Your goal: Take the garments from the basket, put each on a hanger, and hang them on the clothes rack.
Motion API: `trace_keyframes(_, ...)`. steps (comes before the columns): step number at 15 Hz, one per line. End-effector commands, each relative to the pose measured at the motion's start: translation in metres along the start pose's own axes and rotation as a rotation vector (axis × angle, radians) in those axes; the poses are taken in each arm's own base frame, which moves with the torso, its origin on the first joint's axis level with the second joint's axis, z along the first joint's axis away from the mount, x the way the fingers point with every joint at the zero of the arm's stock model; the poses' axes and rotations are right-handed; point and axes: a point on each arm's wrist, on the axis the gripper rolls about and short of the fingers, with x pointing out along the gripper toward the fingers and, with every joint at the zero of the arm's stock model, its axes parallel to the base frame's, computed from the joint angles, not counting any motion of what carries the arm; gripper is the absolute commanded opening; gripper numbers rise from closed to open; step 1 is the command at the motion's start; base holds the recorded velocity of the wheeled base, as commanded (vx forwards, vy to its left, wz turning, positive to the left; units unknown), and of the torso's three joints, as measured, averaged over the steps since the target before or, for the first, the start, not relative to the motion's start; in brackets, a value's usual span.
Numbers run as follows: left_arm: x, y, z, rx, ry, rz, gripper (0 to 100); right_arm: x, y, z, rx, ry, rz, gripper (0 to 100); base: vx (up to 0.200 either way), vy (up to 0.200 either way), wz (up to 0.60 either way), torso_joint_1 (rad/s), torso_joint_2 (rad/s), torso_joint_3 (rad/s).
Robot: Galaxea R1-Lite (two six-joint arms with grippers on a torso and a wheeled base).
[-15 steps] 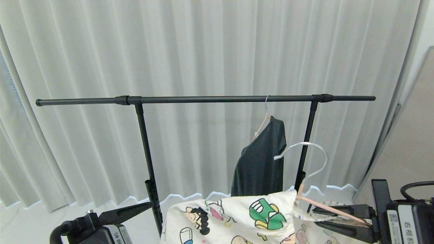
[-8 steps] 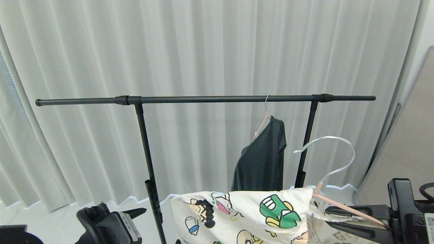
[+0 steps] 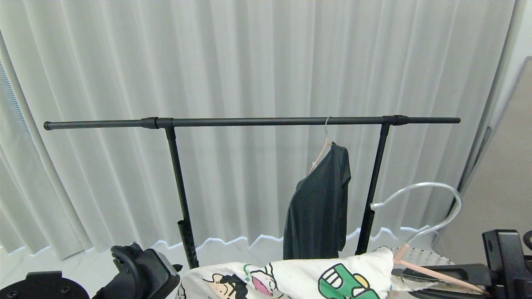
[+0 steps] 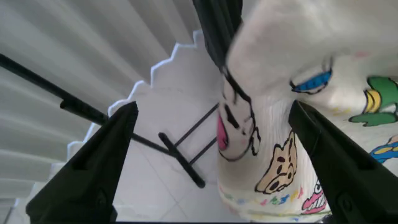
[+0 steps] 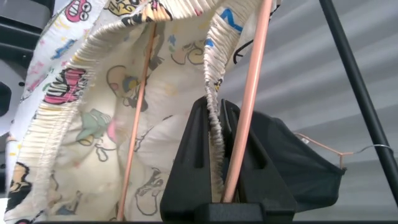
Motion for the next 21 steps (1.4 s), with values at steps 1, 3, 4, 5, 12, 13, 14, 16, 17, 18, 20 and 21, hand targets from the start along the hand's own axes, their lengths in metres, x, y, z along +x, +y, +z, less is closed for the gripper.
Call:
trace_keyframes(1,0.002,0.001,-0.006,-0.005,0.017,0.012,0,0.0,0.0,0.0,-0.003,-0.003,-0.001,0,0.0,0.0,0.0,0.0,0.0,0.0)
trace_keyframes(3,0.004,0.009,-0.011,-0.034,0.042,0.065,0,-0.003,0.0,0.001,-0.005,-0.007,-0.009,0,0.0,0.0,0.0,0.0,0.0,0.0)
trace_keyframes(4,0.004,0.012,-0.013,-0.048,0.047,0.086,0,-0.003,0.0,0.001,-0.005,-0.006,-0.01,0,0.0,0.0,0.0,0.0,0.0,0.0)
trace_keyframes(5,0.004,0.017,-0.014,-0.063,0.055,0.112,0,-0.003,0.0,0.001,-0.004,-0.005,-0.012,0,0.0,0.0,0.0,0.0,0.0,0.0)
trace_keyframes(12,0.004,0.019,-0.014,-0.062,0.046,0.153,0,-0.004,-0.002,0.001,0.001,0.004,-0.031,0,0.0,0.0,0.0,0.0,0.0,0.0)
trace_keyframes(13,0.004,0.019,-0.013,-0.059,0.025,0.157,100,-0.004,-0.003,-0.001,0.006,0.011,-0.038,0,0.0,0.0,0.0,0.0,0.0,0.0)
trace_keyframes(14,0.004,0.02,-0.01,-0.061,0.005,0.16,100,-0.005,-0.005,-0.002,0.012,0.022,-0.056,0,0.0,0.0,0.0,0.0,0.0,0.0)
trace_keyframes(16,0.001,0.02,-0.006,-0.073,-0.039,0.162,100,-0.01,-0.013,-0.01,0.04,0.072,-0.122,0,0.0,0.0,0.0,0.0,0.0,0.0)
trace_keyframes(17,-0.001,0.019,-0.003,-0.075,-0.073,0.152,100,-0.014,-0.017,-0.013,0.05,0.091,-0.154,0,0.0,0.0,0.0,0.0,0.0,0.0)
trace_keyframes(18,-0.002,0.018,-0.001,-0.075,-0.098,0.143,100,-0.016,-0.021,-0.016,0.064,0.113,-0.185,0,0.0,0.0,0.0,0.0,0.0,0.0)
trace_keyframes(20,-0.004,0.015,0.002,-0.07,-0.13,0.123,100,-0.021,-0.025,-0.023,0.088,0.155,-0.233,0,0.0,0.0,0.0,0.0,0.0,0.0)
trace_keyframes(21,-0.004,0.014,0.004,-0.067,-0.137,0.117,100,-0.025,-0.029,-0.029,0.112,0.196,-0.275,0,0.0,0.0,0.0,0.0,0.0,0.0)
